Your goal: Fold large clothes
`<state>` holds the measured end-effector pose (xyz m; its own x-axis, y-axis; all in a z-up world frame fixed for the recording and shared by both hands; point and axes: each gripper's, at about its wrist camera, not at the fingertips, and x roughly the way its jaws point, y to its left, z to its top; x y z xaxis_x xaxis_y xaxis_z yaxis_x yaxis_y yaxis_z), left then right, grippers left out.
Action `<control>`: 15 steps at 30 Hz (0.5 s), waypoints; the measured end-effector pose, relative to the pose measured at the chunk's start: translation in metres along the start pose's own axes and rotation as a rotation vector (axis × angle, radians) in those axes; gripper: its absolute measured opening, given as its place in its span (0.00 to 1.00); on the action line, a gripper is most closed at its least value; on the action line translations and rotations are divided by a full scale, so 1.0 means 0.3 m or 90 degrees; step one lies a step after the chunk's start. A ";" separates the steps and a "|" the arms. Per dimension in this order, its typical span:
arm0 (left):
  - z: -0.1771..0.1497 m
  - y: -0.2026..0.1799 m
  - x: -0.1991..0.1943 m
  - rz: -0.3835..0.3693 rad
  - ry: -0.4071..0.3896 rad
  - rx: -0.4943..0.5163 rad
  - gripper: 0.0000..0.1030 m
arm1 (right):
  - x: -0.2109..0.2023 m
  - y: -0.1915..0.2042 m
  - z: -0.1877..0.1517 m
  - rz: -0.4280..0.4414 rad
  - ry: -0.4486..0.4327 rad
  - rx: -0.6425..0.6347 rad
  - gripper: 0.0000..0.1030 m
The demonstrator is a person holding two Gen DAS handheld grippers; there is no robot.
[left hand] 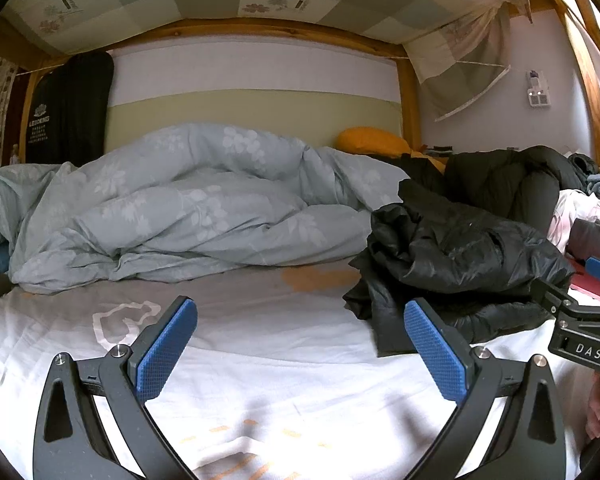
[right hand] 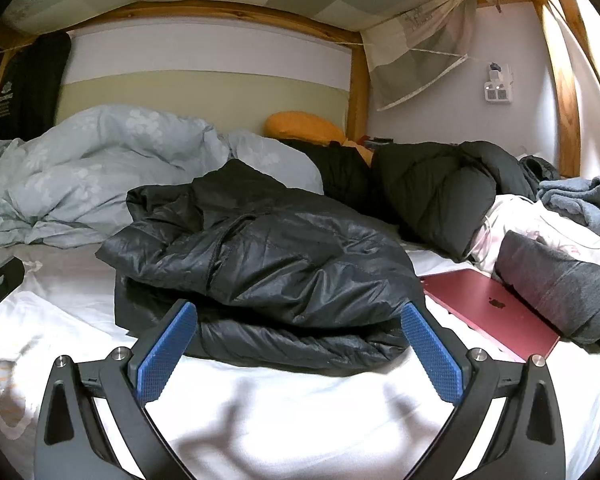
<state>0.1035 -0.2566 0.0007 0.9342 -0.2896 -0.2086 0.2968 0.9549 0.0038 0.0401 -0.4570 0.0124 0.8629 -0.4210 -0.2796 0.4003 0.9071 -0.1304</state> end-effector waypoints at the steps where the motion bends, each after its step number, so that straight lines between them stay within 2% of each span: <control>1: 0.001 0.001 0.002 0.000 0.000 0.000 1.00 | 0.000 0.000 0.000 0.000 0.001 0.000 1.00; 15: 0.001 0.002 0.002 0.001 -0.005 -0.002 1.00 | 0.010 -0.011 -0.003 -0.001 0.006 -0.003 1.00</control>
<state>0.1044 -0.2562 0.0008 0.9363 -0.2881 -0.2010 0.2942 0.9557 0.0008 0.0410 -0.4612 0.0111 0.8592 -0.4225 -0.2887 0.4004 0.9064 -0.1348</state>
